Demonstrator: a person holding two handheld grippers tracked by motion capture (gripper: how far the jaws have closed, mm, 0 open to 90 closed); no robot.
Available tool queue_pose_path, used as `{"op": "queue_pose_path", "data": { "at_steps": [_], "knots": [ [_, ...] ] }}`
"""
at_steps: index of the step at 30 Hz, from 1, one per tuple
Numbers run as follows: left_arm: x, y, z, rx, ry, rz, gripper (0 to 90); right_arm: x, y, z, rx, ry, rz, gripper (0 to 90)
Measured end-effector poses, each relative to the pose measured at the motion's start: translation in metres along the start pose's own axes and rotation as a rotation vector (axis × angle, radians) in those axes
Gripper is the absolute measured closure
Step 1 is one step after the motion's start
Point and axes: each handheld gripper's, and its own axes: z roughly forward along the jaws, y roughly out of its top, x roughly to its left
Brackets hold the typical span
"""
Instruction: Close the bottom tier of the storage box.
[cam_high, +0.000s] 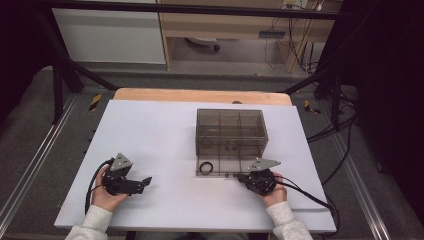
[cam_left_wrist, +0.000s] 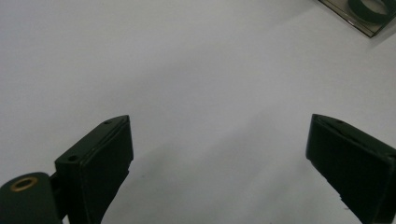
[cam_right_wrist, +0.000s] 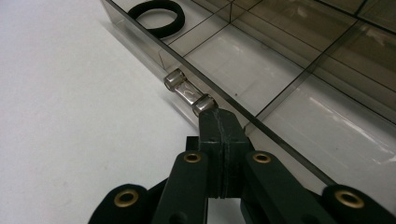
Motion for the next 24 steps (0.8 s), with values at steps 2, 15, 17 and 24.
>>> {"op": "queue_pose_path", "data": {
  "at_steps": [2, 15, 17, 24],
  "knots": [
    [-0.0001, 0.0000, 0.0000, 0.000, 0.000, 0.001, 7.3, -0.0001, 0.0001, 0.0000, -0.001, -0.001, 0.001, 90.0],
    [-0.0001, 0.0001, 0.0000, 0.001, 0.000, 0.002, 7.3, -0.0016, 0.0009, 0.0008, -0.005, -0.006, 0.003, 90.0],
    [0.0000, 0.0001, 0.0000, 0.001, 0.000, 0.001, 7.3, -0.0018, 0.0011, 0.0008, -0.004, -0.007, 0.004, 90.0],
    [-0.0001, 0.0000, 0.0002, 0.001, 0.000, 0.002, 7.3, -0.0029, 0.0015, 0.0013, -0.005, -0.010, 0.002, 90.0]
  ]
}}
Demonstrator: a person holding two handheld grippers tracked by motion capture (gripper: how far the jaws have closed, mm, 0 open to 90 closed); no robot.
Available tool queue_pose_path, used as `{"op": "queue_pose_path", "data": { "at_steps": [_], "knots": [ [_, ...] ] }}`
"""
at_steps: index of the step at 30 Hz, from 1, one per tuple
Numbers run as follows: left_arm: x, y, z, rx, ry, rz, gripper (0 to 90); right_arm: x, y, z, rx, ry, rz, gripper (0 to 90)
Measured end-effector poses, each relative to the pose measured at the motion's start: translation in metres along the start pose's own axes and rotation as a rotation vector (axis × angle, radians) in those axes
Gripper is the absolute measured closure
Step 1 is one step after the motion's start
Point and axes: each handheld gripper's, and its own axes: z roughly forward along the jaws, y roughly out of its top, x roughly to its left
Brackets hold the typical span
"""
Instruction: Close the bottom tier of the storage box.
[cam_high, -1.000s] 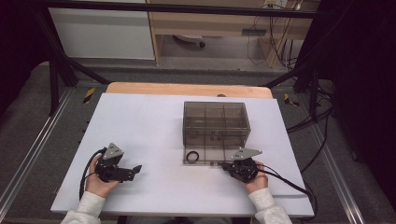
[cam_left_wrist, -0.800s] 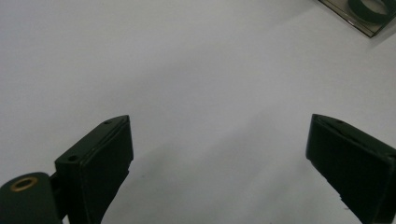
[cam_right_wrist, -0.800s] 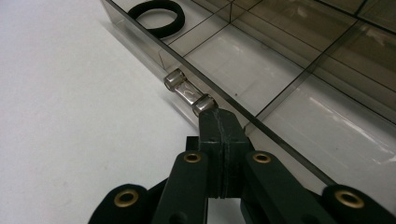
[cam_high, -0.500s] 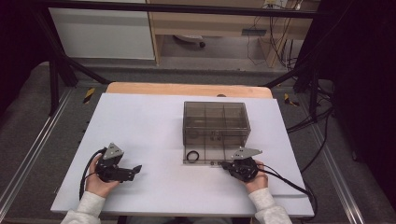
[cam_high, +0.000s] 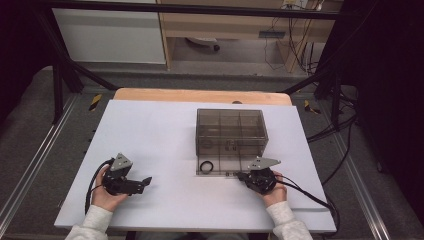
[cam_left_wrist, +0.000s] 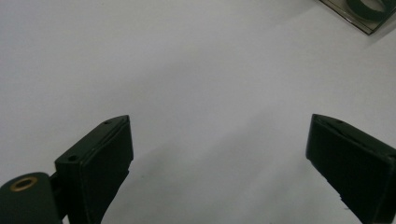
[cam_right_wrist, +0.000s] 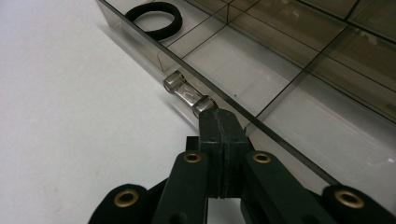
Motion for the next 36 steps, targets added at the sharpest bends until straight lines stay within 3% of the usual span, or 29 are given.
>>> {"op": "queue_pose_path", "data": {
  "at_steps": [36],
  "knots": [
    [0.0008, -0.0001, 0.0000, -0.001, 0.001, -0.003, 7.3, -0.0070, 0.0038, 0.0030, -0.008, -0.016, 0.014, 90.0]
  ]
}}
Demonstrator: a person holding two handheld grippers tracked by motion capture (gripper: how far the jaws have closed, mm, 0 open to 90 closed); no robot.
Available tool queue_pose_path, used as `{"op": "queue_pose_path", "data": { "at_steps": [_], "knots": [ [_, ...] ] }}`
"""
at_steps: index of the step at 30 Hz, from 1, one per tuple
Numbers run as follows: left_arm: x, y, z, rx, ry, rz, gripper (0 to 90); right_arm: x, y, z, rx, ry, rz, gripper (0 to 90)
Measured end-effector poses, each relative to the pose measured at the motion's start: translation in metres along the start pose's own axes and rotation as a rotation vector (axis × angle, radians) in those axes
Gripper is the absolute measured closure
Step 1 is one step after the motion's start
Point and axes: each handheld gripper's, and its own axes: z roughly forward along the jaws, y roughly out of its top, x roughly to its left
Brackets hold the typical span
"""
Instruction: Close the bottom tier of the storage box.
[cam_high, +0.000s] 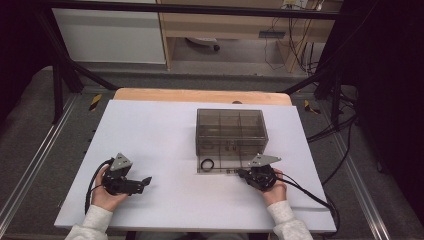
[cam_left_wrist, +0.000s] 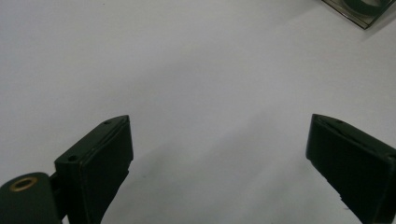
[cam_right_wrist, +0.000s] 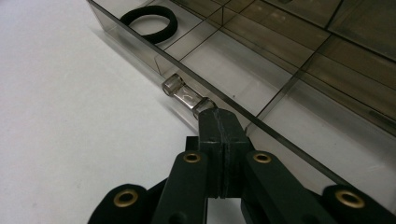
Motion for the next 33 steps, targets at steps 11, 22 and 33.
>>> {"op": "queue_pose_path", "data": {
  "at_steps": [11, 22, 33],
  "knots": [
    [0.0001, 0.0000, 0.0001, 0.000, 0.001, 0.000, 7.2, -0.0022, 0.0017, 0.0010, -0.003, -0.005, -0.004, 90.0],
    [0.0000, 0.0000, 0.0001, 0.000, 0.001, 0.001, 7.2, -0.0039, 0.0027, 0.0024, -0.004, -0.013, -0.008, 90.0],
    [0.0000, 0.0000, 0.0005, 0.001, 0.001, 0.002, 7.2, -0.0053, 0.0038, 0.0035, -0.008, -0.015, -0.004, 90.0]
  ]
}}
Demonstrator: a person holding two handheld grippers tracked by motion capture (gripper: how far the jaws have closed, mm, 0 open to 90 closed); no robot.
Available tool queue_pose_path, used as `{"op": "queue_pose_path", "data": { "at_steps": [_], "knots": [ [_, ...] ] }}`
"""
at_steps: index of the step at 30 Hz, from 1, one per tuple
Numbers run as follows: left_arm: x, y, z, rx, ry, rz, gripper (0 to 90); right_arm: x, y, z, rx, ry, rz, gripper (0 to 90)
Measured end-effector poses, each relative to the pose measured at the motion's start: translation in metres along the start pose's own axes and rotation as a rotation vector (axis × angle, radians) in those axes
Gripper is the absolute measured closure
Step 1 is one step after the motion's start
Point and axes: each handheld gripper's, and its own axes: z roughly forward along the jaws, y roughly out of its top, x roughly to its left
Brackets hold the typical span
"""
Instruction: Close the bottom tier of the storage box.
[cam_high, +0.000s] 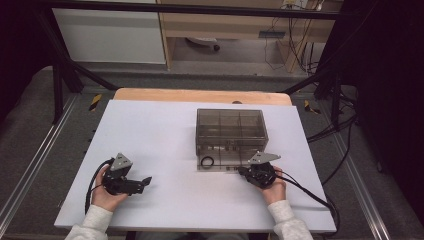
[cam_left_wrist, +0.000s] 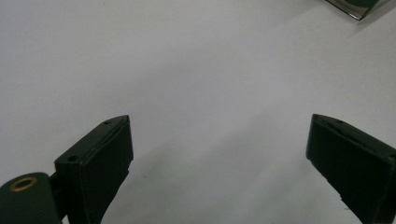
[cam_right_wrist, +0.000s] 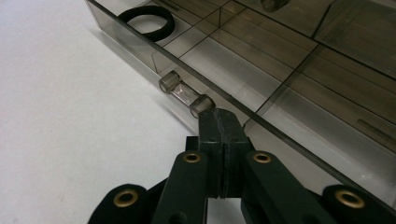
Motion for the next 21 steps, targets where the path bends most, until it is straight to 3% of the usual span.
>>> {"op": "queue_pose_path", "data": {
  "at_steps": [21],
  "knots": [
    [-0.0001, 0.0000, 0.0003, 0.001, 0.000, 0.001, 7.2, -0.0036, 0.0027, 0.0021, -0.007, -0.008, 0.013, 90.0]
  ]
}}
